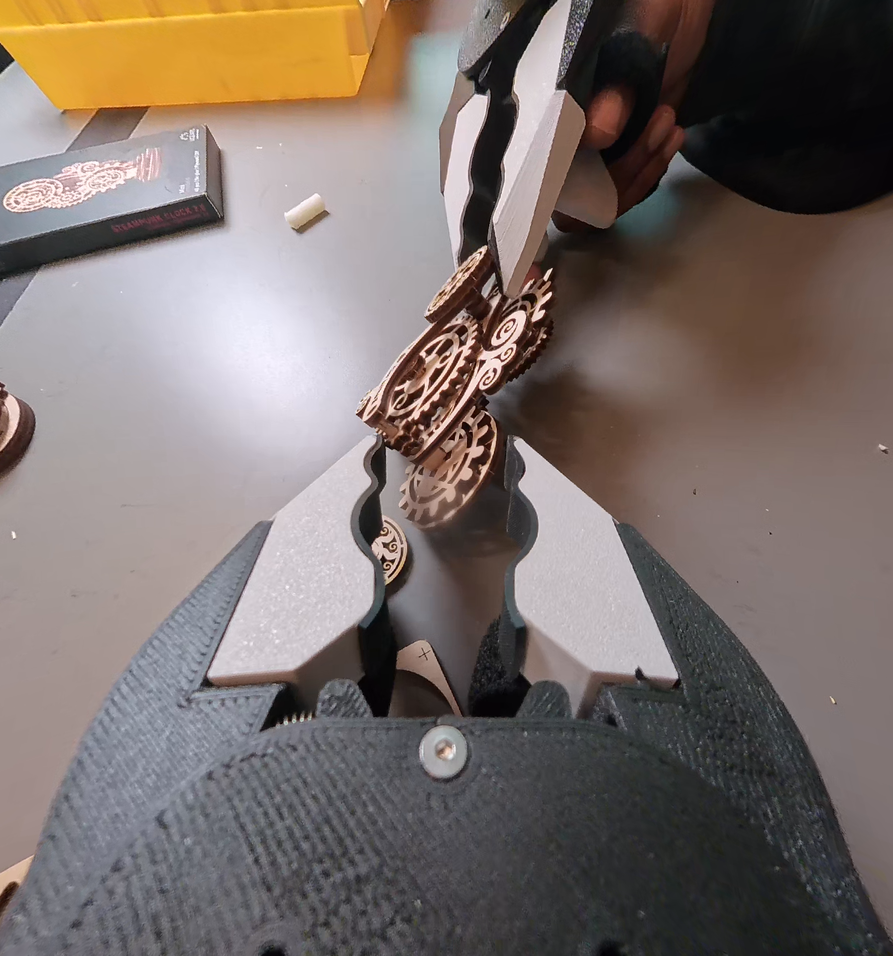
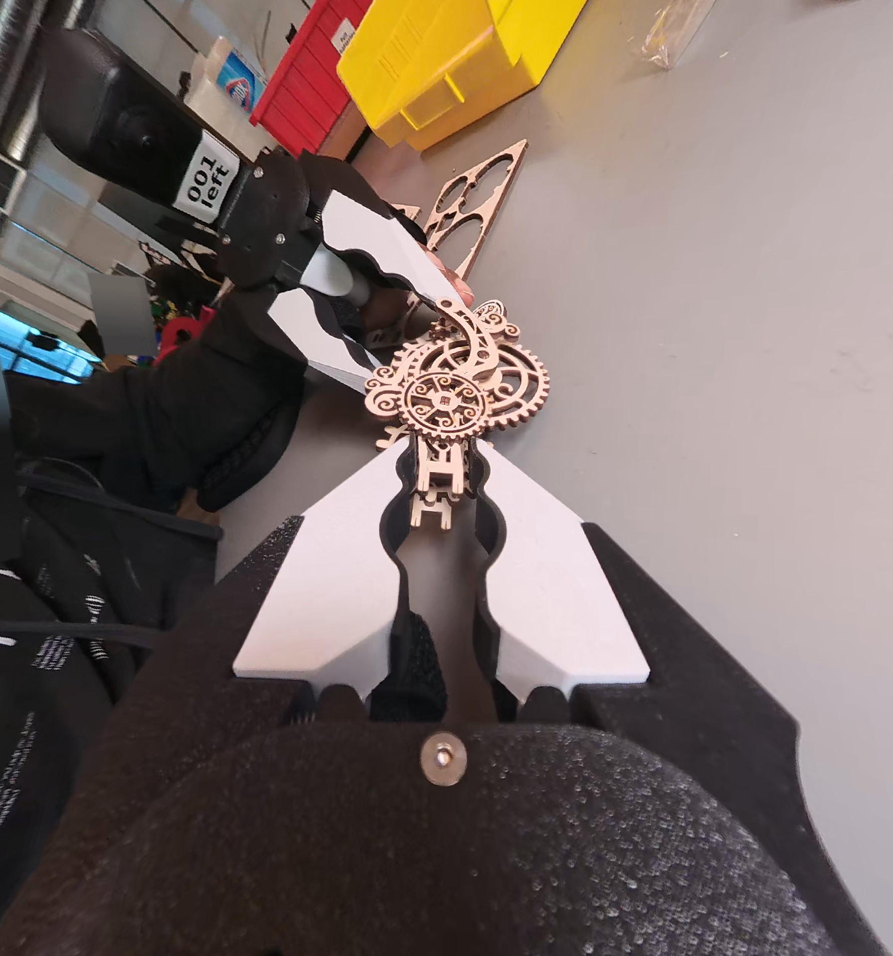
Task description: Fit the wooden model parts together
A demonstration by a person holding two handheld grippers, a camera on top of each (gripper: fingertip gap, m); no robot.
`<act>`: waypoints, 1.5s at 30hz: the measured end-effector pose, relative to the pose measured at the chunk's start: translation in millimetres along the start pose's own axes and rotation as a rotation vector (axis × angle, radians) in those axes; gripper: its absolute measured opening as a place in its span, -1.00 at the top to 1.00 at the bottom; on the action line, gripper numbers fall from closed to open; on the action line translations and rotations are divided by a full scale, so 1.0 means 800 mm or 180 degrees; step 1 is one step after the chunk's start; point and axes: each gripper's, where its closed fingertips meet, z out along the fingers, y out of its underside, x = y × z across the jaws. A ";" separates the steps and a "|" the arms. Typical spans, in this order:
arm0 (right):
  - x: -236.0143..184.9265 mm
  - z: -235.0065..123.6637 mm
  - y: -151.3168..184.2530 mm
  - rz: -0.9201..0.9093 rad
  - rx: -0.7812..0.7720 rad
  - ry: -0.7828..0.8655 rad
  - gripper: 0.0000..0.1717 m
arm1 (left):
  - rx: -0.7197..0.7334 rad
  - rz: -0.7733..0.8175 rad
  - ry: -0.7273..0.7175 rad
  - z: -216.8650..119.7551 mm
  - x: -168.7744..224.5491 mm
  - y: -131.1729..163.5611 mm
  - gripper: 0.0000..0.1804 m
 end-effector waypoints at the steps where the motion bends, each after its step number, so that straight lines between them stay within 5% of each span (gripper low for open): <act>1: 0.001 -0.001 0.000 -0.0072 0.0000 0.0041 0.80 | -0.0008 0.0041 -0.0018 -0.001 0.000 0.001 0.50; 5: 0.000 -0.004 -0.003 -0.0245 0.0003 0.0125 0.80 | 0.0089 0.0178 -0.0205 -0.008 -0.011 -0.005 0.33; 11: 0.000 -0.004 -0.005 0.0258 -0.0046 -0.0121 0.80 | 0.0047 0.0600 -0.0472 0.004 -0.013 -0.013 0.13; 16: 0.001 0.005 -0.004 0.0446 -0.0110 -0.0200 0.80 | -0.0021 0.0682 -0.0396 0.015 -0.009 -0.008 0.33; 28: -0.001 0.008 -0.002 0.0388 -0.0083 -0.0227 0.79 | 0.0051 0.0452 -0.0193 0.009 -0.006 -0.008 0.37; 35: -0.008 -0.017 -0.023 -0.0347 0.0036 0.0042 0.54 | 0.0086 0.0638 -0.0206 0.009 0.000 -0.009 0.37; 41: -0.008 -0.010 -0.051 -0.0956 -0.0141 0.0383 0.57 | -0.0006 0.1329 -0.0427 0.010 0.011 -0.004 0.35; 45: -0.020 0.023 -0.050 -0.1495 -0.0529 0.0408 0.58 | 0.0100 0.0839 -0.0262 -0.009 0.025 -0.013 0.16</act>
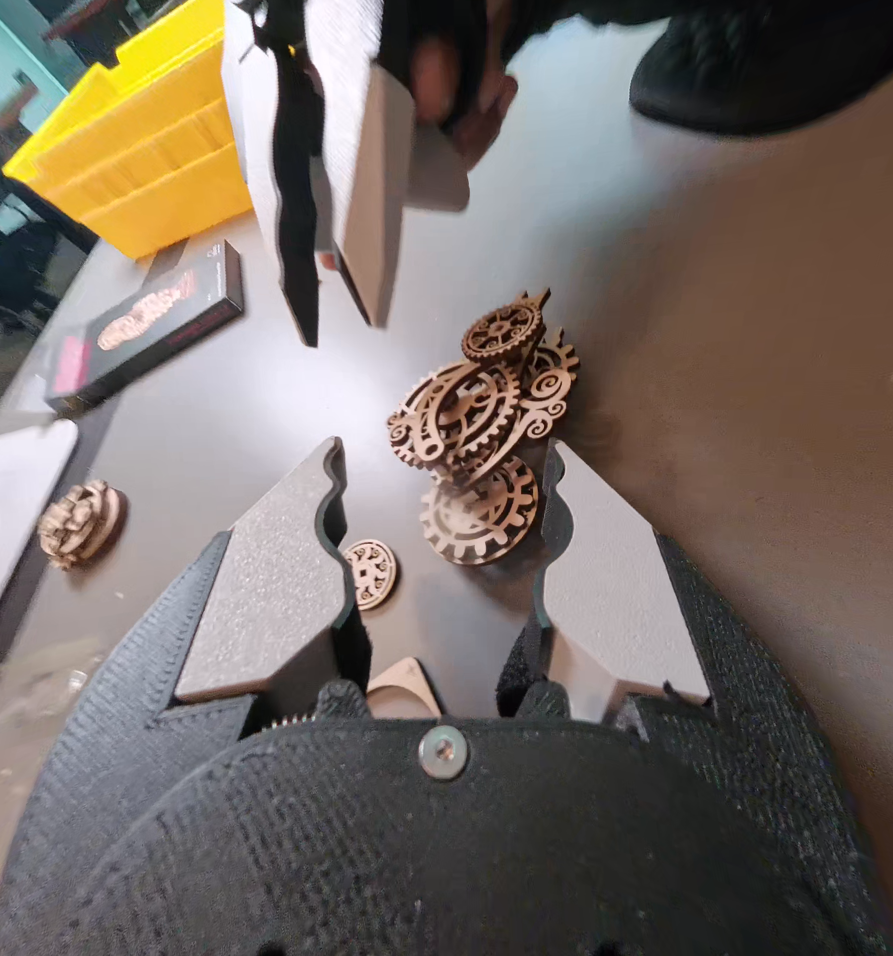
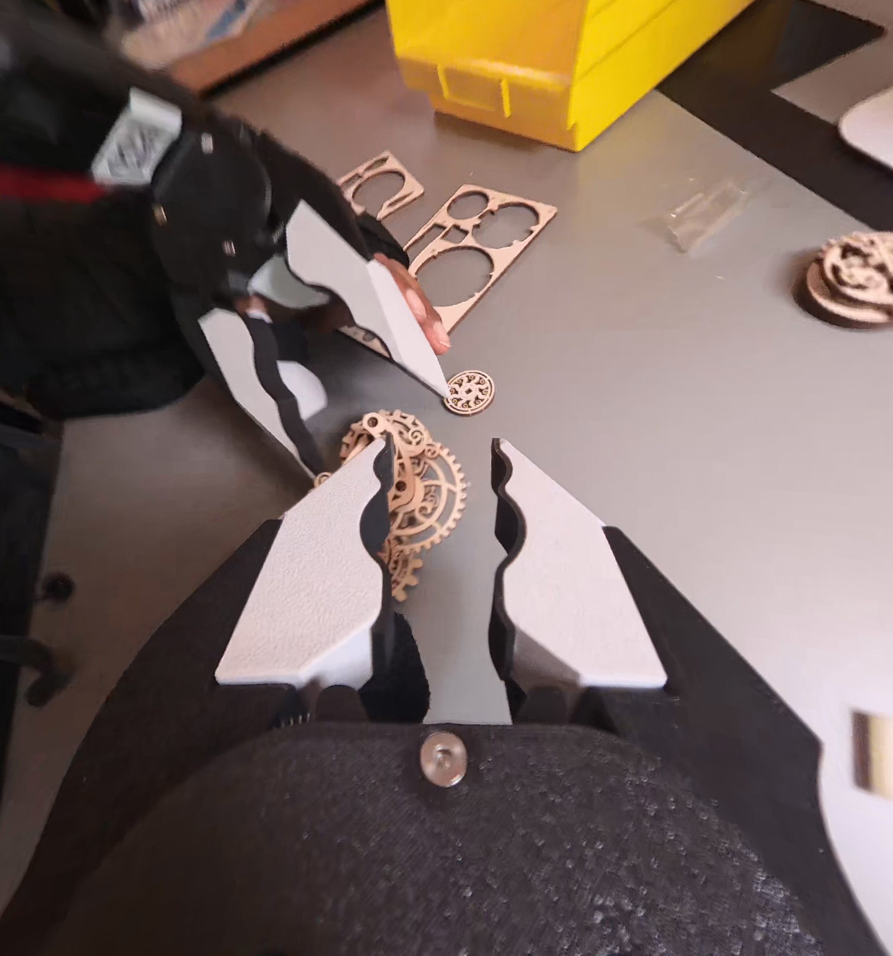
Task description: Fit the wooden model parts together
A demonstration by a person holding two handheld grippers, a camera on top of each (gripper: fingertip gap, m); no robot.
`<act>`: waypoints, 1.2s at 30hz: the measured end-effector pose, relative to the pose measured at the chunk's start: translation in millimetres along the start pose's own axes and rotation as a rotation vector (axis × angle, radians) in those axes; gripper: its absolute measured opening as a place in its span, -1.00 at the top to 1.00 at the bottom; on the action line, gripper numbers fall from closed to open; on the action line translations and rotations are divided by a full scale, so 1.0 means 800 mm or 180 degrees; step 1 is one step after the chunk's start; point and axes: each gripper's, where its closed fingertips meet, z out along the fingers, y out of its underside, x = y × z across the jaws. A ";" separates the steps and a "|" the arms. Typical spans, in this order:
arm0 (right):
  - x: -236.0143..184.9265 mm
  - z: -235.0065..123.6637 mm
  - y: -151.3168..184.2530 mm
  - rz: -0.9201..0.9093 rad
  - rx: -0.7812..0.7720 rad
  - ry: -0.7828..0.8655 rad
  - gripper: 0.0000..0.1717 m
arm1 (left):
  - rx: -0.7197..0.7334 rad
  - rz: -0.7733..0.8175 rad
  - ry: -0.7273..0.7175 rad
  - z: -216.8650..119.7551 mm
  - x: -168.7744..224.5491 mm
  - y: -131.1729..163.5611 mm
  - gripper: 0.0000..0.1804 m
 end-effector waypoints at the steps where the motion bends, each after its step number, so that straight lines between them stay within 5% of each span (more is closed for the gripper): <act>1: -0.004 0.007 0.001 -0.0185 -0.0116 0.0005 0.59 | 0.0068 -0.0220 0.0056 -0.007 0.001 -0.005 0.16; 7: -0.036 0.028 0.013 -0.1387 -0.0535 -0.0136 0.65 | 0.0042 -0.1084 -0.0009 -0.027 0.004 0.012 0.51; 15: -0.059 0.048 0.021 -0.1864 -0.0607 -0.0175 0.81 | -0.0081 -0.1019 0.0105 -0.014 0.018 0.017 0.82; 36: -0.054 0.056 0.028 -0.2050 -0.0690 0.0009 0.91 | -0.0052 -0.0976 0.0117 -0.005 0.017 0.012 0.89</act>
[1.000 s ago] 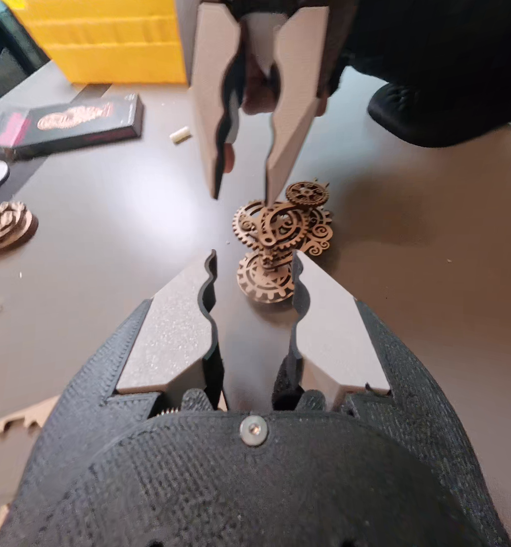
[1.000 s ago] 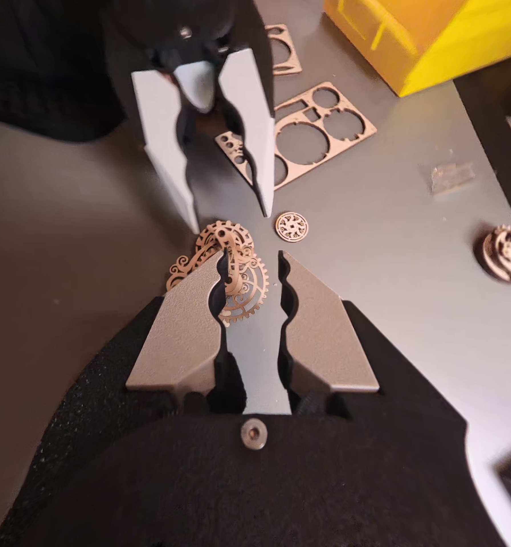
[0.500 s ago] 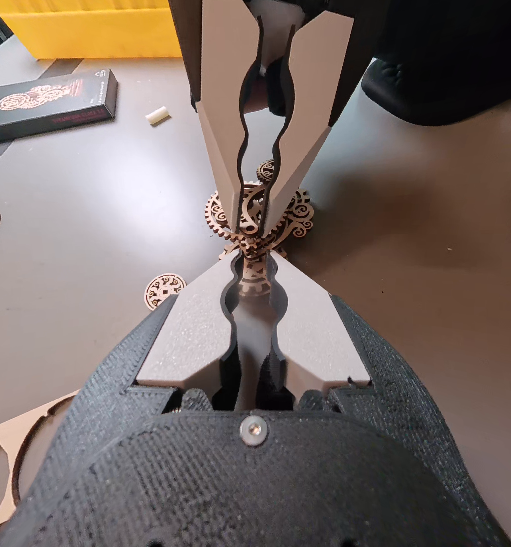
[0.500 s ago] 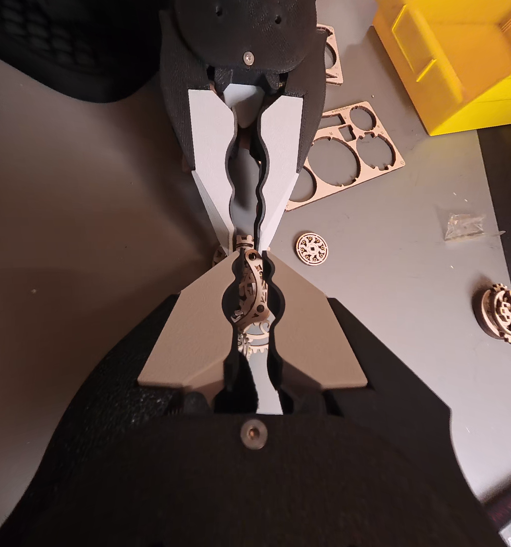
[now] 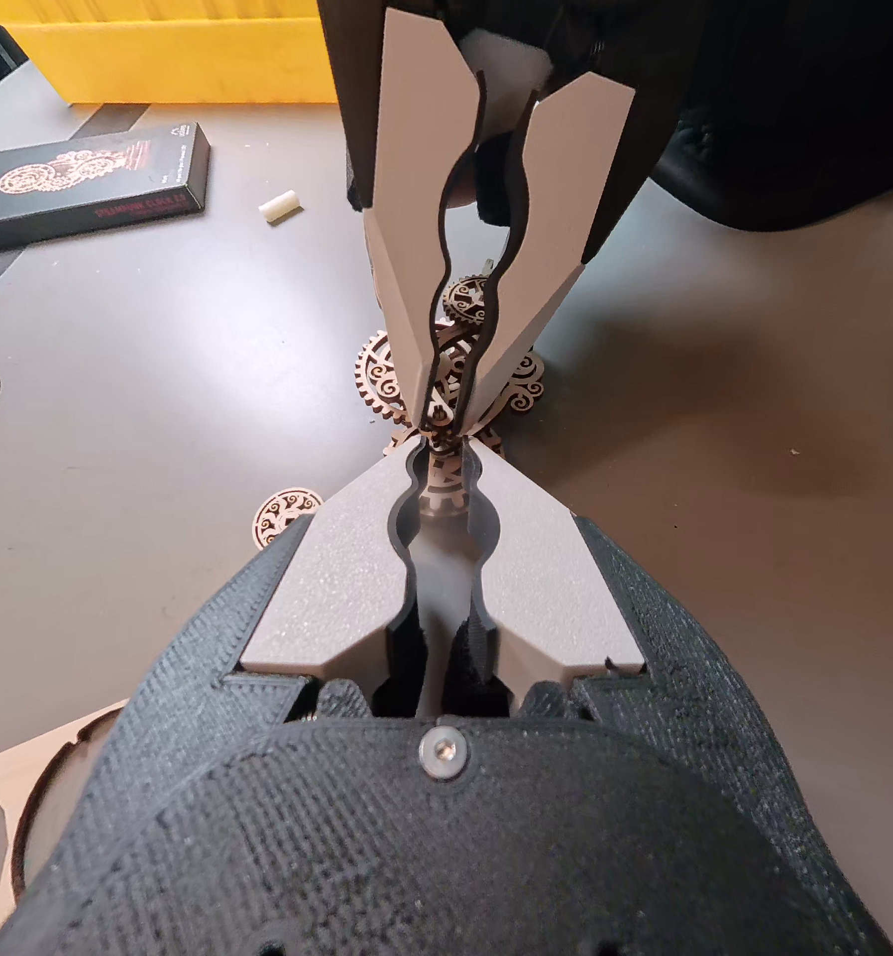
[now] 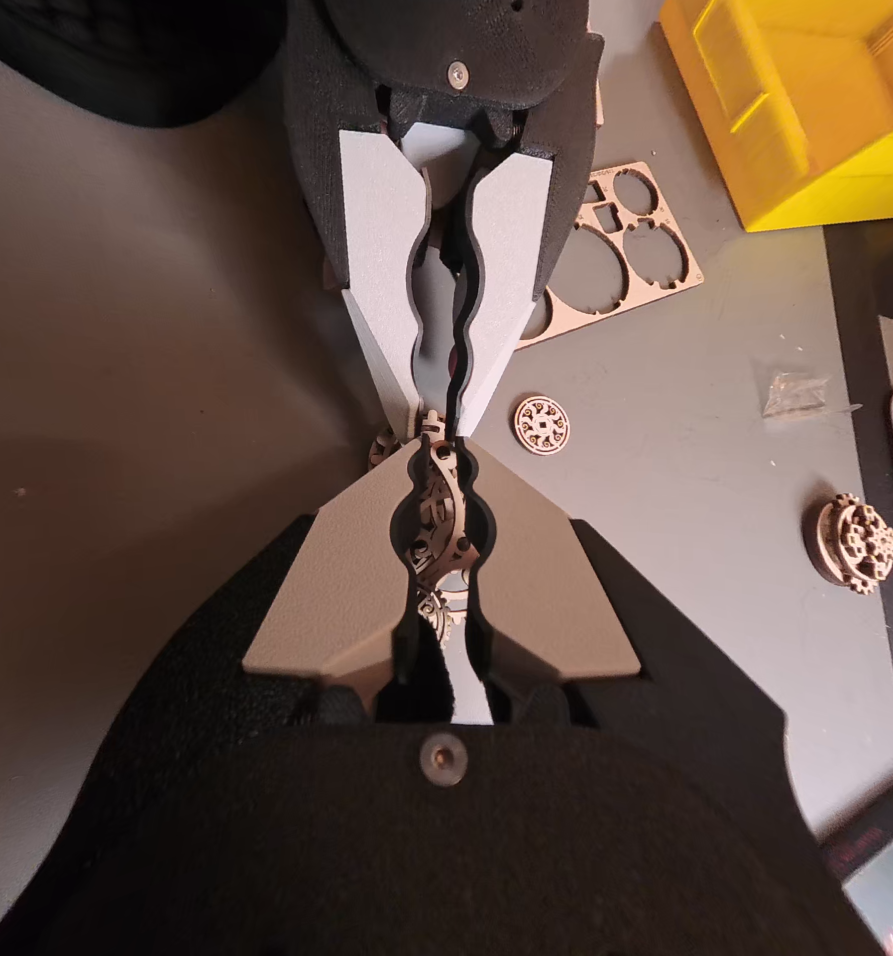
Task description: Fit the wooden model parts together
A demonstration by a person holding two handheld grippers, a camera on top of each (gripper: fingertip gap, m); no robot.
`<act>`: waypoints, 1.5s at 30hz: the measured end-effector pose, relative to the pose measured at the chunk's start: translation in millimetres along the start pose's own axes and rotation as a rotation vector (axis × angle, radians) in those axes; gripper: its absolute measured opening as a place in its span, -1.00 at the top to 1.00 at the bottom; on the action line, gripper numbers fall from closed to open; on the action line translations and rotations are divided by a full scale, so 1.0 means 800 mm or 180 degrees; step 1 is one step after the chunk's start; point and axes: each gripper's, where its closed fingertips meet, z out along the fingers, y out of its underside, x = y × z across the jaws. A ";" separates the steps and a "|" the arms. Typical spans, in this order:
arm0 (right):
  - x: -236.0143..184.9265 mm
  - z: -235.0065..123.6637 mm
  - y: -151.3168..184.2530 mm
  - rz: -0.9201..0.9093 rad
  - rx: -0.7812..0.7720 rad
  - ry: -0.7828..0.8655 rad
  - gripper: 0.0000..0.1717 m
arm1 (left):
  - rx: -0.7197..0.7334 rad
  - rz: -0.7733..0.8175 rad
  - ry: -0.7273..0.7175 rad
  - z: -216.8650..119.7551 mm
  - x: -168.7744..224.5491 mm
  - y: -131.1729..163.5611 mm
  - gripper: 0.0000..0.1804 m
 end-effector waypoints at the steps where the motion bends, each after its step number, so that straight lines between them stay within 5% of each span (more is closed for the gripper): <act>1: 0.000 0.000 0.000 0.0008 -0.0006 -0.0001 0.91 | 0.0001 0.0001 -0.0004 0.000 0.000 0.000 0.89; 12: 0.012 -0.025 -0.006 0.0300 0.0128 0.0007 0.91 | 0.0174 0.0001 -0.0010 -0.009 -0.003 -0.009 0.81; 45: 0.016 -0.019 0.015 0.0595 -0.0178 0.0009 0.92 | 0.0284 -0.0075 -0.0143 -0.006 -0.007 -0.022 1.00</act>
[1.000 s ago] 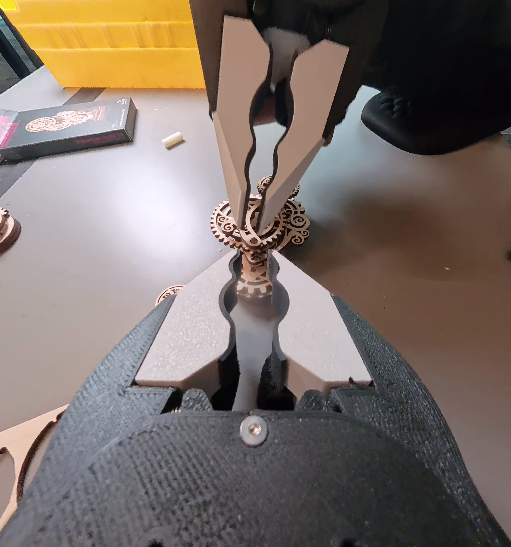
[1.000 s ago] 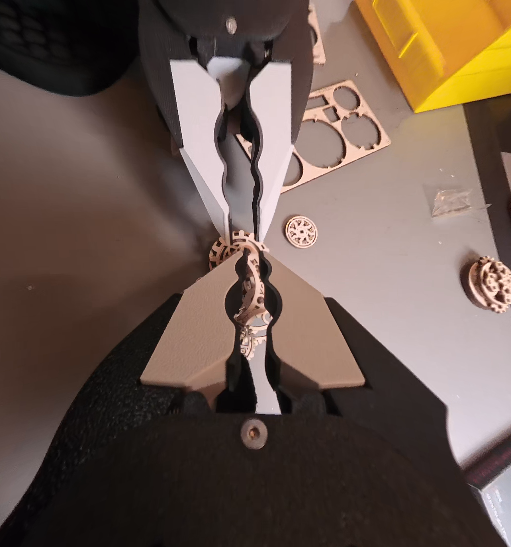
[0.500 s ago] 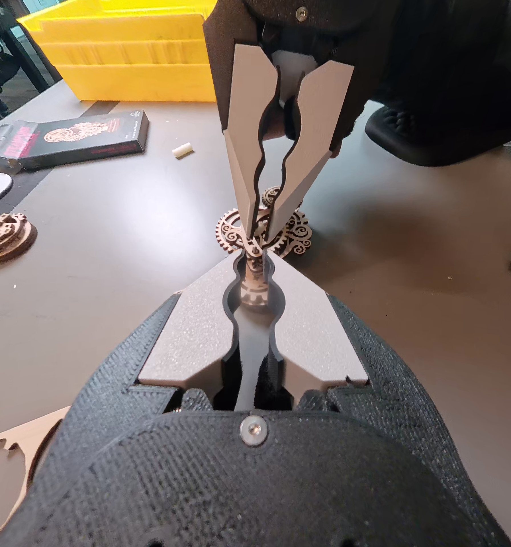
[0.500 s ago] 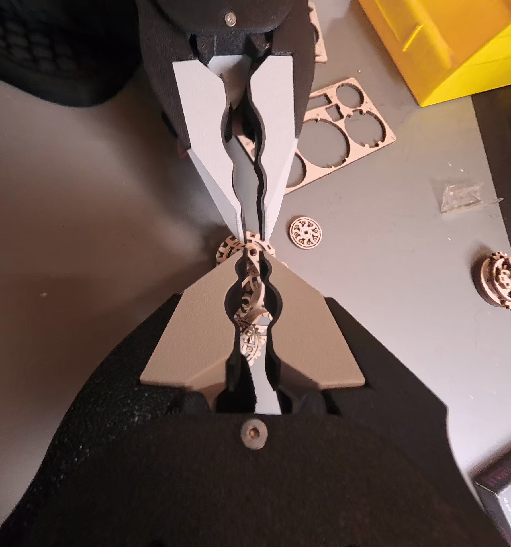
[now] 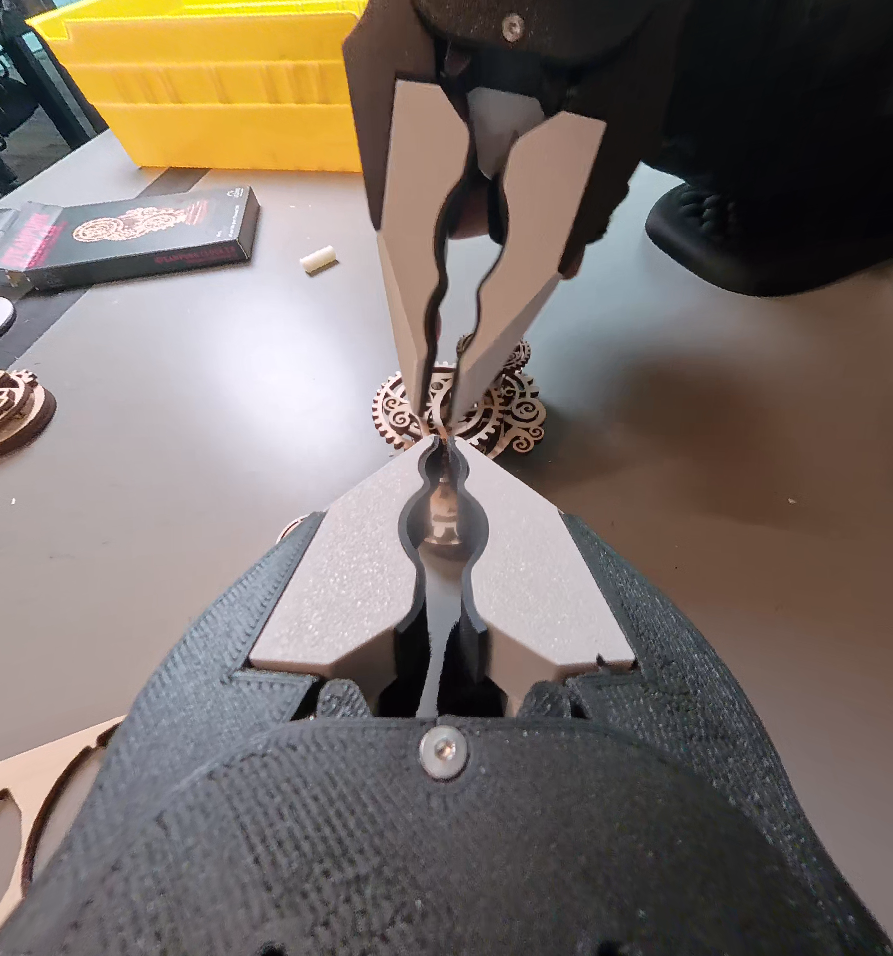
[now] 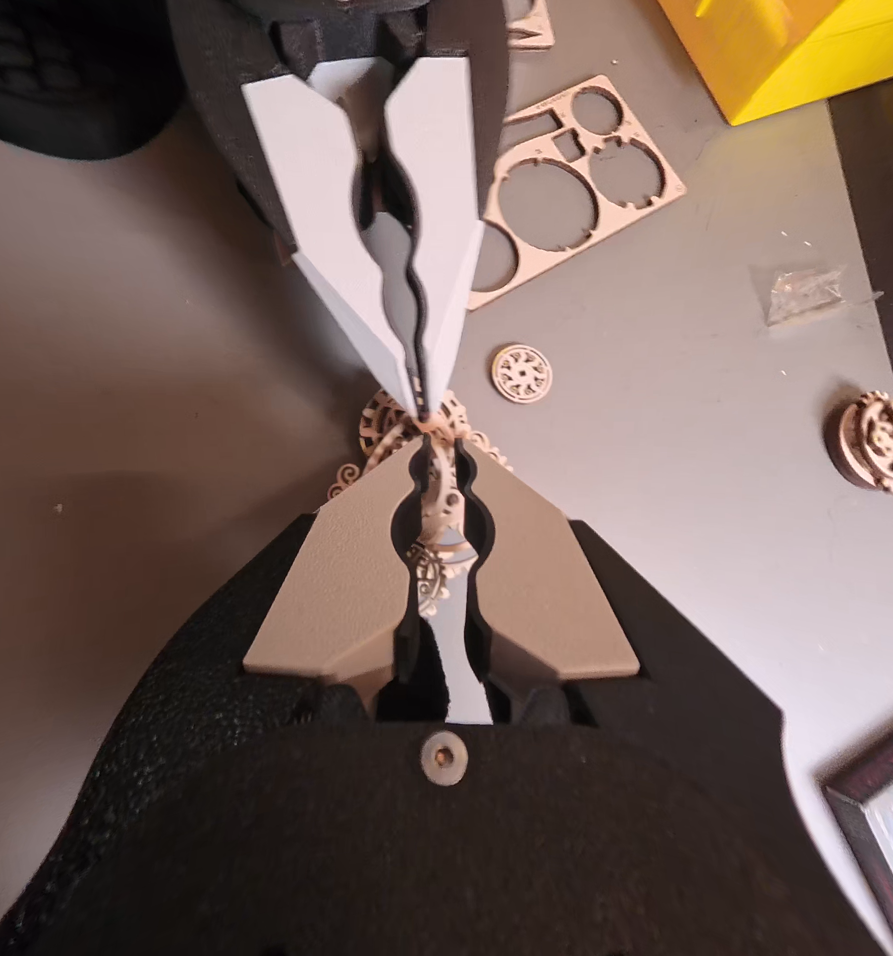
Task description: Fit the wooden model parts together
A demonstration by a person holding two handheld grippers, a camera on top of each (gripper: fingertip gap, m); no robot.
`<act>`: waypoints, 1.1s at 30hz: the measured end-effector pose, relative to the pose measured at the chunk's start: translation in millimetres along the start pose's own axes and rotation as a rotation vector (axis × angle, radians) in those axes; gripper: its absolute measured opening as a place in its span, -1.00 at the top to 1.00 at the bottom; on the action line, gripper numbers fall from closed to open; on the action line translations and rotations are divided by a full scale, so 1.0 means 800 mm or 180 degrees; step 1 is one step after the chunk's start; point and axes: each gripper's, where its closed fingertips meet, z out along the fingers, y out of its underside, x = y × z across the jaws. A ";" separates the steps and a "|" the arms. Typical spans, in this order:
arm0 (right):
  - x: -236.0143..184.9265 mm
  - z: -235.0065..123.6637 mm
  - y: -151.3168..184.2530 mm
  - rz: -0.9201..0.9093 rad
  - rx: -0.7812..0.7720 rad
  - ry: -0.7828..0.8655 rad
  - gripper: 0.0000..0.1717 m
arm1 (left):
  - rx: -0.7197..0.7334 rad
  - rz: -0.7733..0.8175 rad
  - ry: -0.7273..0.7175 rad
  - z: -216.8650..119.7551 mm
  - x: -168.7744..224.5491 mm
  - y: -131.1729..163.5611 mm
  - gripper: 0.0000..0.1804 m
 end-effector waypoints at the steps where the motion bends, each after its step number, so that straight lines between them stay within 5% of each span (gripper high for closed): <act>1: 0.005 -0.005 0.001 0.0073 0.0012 0.0018 0.93 | -0.0001 0.0010 0.0002 0.000 0.001 0.000 1.00; 21: 0.002 -0.012 0.023 0.0481 -0.0382 -0.0061 0.97 | 0.0010 0.0009 0.0026 0.001 0.003 -0.001 1.00; 26: 0.002 -0.012 0.023 0.0498 -0.0359 -0.0082 0.97 | 0.0296 -0.0205 0.0139 -0.004 0.007 -0.024 0.83; 33: 0.002 -0.013 0.023 0.0488 -0.0349 -0.0063 0.97 | -0.0059 -0.0040 -0.0134 0.018 0.000 -0.005 0.87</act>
